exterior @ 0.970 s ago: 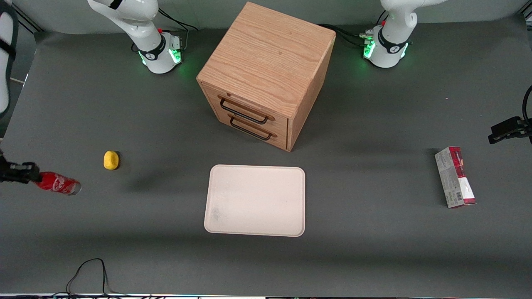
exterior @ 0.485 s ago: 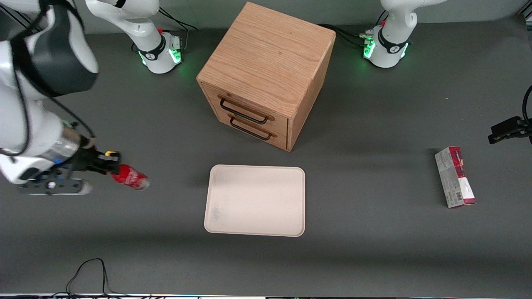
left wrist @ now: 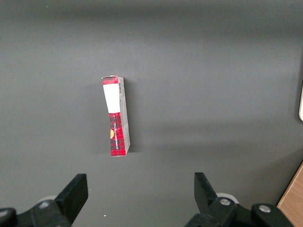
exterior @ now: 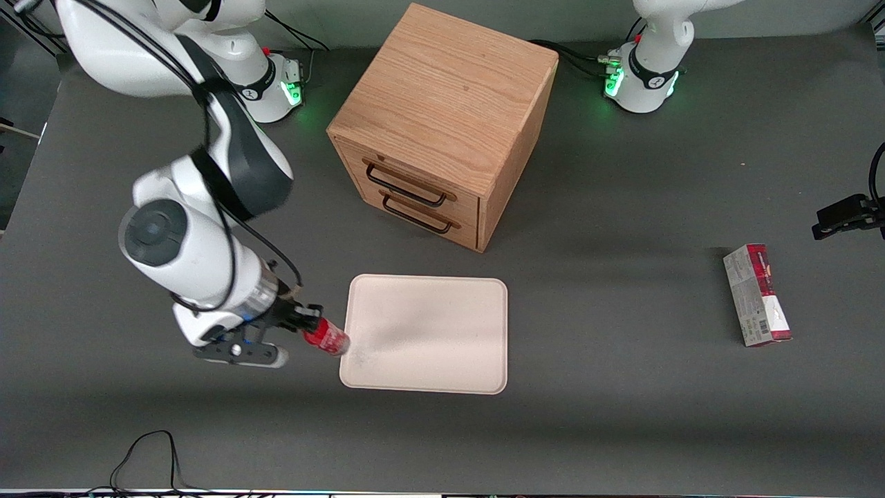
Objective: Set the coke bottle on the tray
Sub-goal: 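Lift the bottle and carry it with the right gripper over the white tray, then lower the bottle onto the tray and open the right gripper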
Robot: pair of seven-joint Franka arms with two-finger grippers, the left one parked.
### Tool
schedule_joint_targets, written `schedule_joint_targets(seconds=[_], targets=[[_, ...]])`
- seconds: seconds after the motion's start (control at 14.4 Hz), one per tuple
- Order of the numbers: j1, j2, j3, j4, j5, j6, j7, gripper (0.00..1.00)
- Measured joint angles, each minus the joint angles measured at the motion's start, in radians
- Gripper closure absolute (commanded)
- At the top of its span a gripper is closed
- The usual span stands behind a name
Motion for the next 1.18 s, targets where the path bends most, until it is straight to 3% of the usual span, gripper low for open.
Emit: schedule_joint_targets(seconds=[0.55,0.62,0.69,1.18], targets=[[0.016,0.125,-0.001,-0.033,-0.014,0.129,0.018,1.0],[0.017,0.125,-0.003,-0.045,-0.02,0.141,0.018,0.16],[0.016,0.124,-0.004,-0.05,-0.022,0.152,0.018,0.0],[0.017,0.08,-0.009,-0.093,-0.056,0.209,0.018,0.0]])
